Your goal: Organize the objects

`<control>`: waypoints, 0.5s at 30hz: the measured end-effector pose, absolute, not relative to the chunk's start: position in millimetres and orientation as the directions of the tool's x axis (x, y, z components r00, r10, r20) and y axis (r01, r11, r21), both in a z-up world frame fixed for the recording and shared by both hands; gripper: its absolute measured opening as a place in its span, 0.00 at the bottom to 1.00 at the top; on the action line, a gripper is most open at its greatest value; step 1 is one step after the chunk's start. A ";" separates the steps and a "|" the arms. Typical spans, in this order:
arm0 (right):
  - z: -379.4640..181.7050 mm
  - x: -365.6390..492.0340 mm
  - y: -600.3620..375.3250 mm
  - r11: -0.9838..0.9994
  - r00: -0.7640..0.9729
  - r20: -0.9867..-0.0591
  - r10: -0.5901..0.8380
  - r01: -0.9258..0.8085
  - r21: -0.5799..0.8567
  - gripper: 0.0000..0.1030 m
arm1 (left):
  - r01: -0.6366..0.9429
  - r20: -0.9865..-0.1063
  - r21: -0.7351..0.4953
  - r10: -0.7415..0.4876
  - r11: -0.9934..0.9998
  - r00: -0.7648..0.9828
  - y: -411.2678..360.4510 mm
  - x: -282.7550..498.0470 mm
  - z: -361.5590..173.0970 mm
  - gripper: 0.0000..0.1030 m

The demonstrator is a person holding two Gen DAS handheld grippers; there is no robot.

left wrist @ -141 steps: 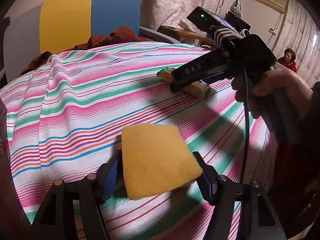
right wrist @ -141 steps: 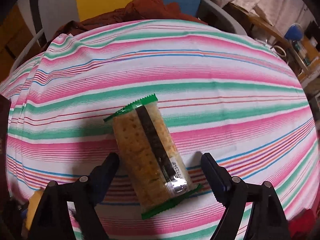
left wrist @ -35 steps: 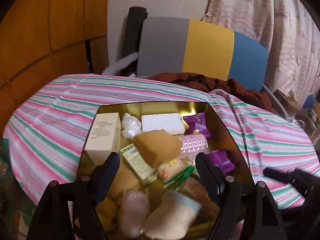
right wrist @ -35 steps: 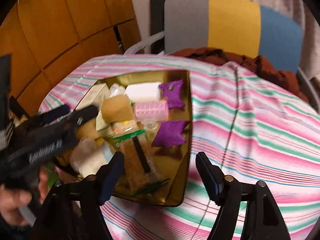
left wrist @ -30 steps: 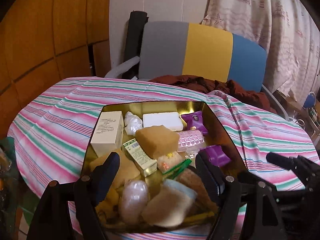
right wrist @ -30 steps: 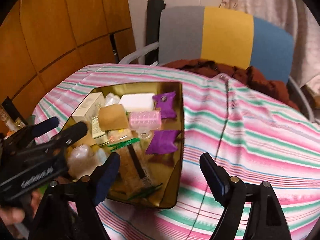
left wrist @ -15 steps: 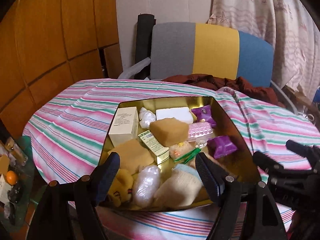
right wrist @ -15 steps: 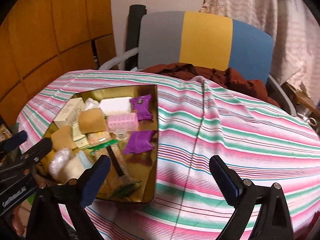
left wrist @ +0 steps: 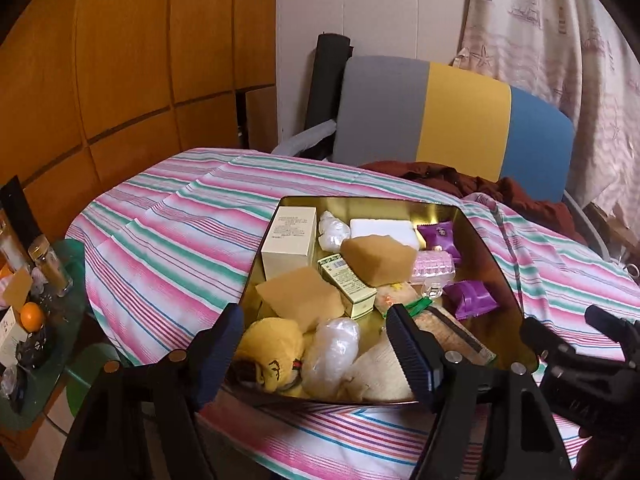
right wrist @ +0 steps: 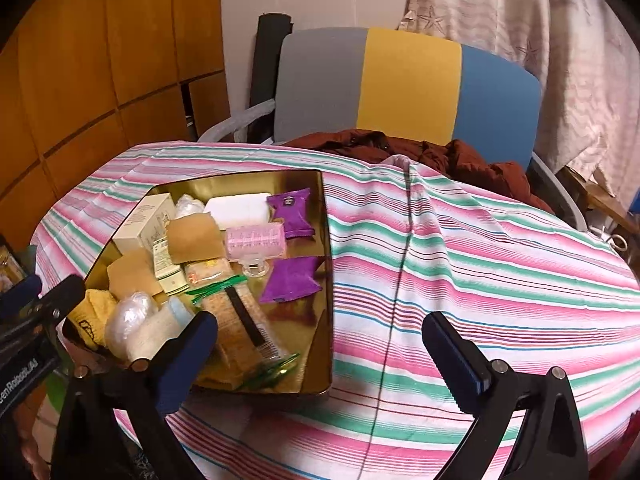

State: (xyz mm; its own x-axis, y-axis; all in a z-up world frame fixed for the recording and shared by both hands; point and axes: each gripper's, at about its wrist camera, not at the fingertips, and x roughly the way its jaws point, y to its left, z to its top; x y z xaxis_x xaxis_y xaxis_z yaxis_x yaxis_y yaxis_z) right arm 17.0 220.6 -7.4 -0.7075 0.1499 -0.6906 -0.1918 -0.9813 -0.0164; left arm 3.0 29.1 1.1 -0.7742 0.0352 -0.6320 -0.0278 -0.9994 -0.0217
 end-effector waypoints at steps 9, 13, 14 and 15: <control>-9.6 16.1 209.8 -0.986 -0.713 -0.687 0.138 -0.165 -0.028 1.00 | -0.068 -0.654 -0.060 0.090 -0.996 -0.751 33.1 0.8 -3.9 0.60; -10.3 15.5 209.5 -0.986 -0.713 -0.687 0.139 -0.165 -0.029 1.00 | -0.076 -0.656 -0.081 0.110 -0.994 -0.747 33.3 0.2 -4.8 0.58; -10.4 15.6 209.5 -0.986 -0.713 -0.688 0.138 -0.164 -0.028 1.00 | -0.077 -0.656 -0.080 0.111 -0.994 -0.747 33.8 0.5 -5.2 0.58; -10.4 15.5 209.3 -0.986 -0.713 -0.688 0.139 -0.165 -0.028 1.00 | -0.079 -0.657 -0.077 0.110 -0.994 -0.746 34.4 0.0 -5.8 0.58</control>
